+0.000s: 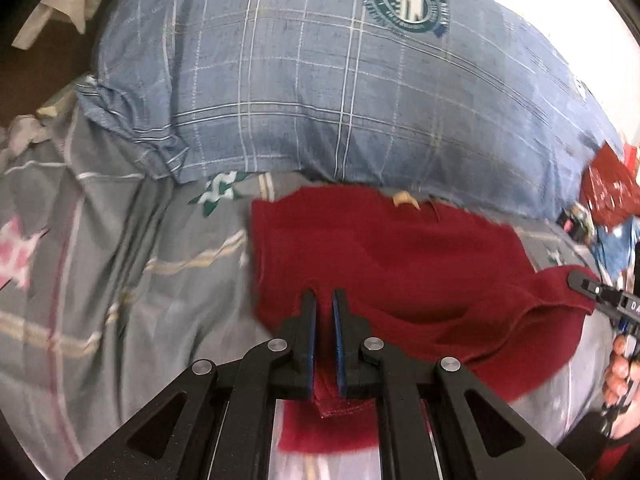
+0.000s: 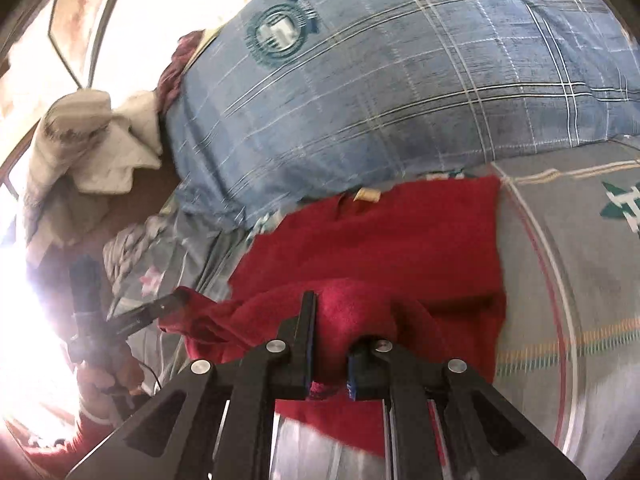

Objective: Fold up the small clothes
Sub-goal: 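Lift the hem with both grippers and fold it over toward the collar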

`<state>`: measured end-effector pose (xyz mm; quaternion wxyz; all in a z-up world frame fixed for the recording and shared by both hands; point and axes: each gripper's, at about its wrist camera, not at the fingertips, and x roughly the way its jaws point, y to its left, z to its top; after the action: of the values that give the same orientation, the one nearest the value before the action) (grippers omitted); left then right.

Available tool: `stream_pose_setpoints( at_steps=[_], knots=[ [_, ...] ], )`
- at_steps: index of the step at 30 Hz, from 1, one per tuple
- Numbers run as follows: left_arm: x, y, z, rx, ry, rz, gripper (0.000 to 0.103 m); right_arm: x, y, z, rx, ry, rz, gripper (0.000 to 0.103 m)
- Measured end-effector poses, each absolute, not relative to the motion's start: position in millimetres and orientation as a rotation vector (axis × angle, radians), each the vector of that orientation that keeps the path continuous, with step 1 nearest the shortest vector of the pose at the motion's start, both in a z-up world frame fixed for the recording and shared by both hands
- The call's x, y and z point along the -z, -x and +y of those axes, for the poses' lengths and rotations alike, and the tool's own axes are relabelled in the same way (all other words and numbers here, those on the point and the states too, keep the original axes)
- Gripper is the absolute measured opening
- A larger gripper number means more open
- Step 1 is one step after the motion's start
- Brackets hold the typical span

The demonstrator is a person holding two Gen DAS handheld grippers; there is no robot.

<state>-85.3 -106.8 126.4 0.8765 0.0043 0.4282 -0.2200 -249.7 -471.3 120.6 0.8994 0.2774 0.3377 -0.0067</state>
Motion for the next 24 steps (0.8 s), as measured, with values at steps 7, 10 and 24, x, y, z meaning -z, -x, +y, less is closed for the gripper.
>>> stream_pose_setpoints(
  at_steps=[7, 10, 24],
  knots=[
    [-108, 19, -132, 0.443, 0.030, 0.915, 0.006, -124, 188, -513, 0.037, -0.599, 0.686, 0.011],
    [-105, -10, -138, 0.436, 0.047, 0.914, 0.008, -123, 156, -529, 0.054, -0.599, 0.699, 0.011],
    [-95, -35, -112, 0.436, 0.196, 0.851, 0.062, -119, 144, -574, 0.094, -0.693, 0.670, 0.077]
  ],
)
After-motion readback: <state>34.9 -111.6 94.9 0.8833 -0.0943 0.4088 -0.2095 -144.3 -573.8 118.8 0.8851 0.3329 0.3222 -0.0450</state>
